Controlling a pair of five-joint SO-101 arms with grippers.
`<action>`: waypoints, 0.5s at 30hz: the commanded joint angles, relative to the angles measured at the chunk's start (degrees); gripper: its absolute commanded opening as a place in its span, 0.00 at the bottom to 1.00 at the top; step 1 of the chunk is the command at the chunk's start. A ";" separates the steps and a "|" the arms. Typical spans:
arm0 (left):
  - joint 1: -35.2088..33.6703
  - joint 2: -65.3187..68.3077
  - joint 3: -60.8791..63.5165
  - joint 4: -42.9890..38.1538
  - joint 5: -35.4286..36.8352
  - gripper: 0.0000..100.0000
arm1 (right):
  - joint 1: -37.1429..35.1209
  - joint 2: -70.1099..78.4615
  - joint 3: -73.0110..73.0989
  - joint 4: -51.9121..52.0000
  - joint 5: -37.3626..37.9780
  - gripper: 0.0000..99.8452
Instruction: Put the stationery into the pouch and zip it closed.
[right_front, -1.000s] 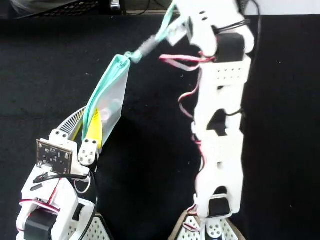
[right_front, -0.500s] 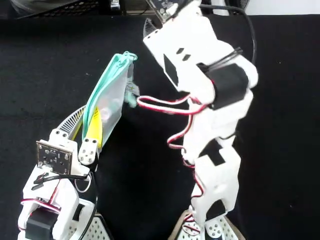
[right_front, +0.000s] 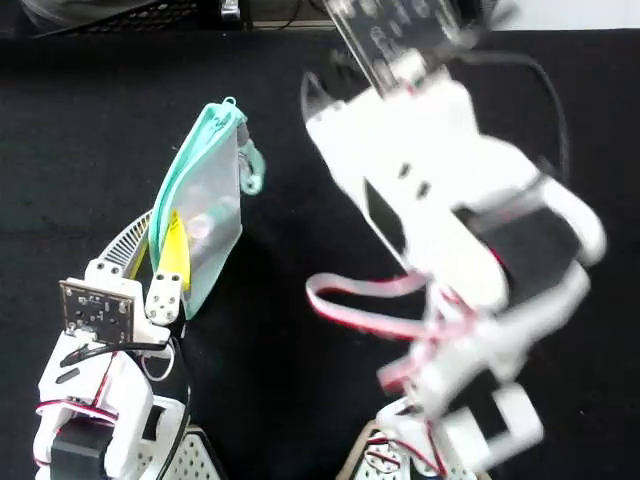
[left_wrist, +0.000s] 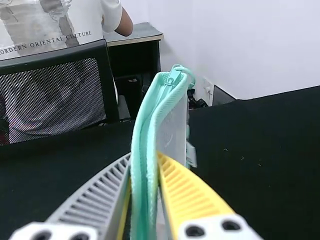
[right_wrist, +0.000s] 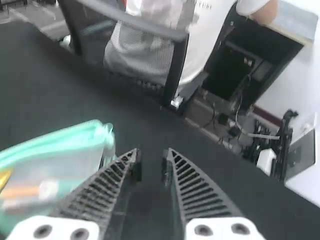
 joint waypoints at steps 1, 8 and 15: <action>-0.84 0.35 -0.13 2.20 -0.26 0.03 | -0.35 -15.34 22.90 -0.26 -0.09 0.09; -1.36 0.53 -4.97 6.15 -0.70 0.03 | 11.08 -42.07 72.75 -16.70 -0.26 0.09; -11.65 1.67 -7.08 2.73 -7.82 0.03 | 19.78 -65.80 117.32 -41.49 2.29 0.09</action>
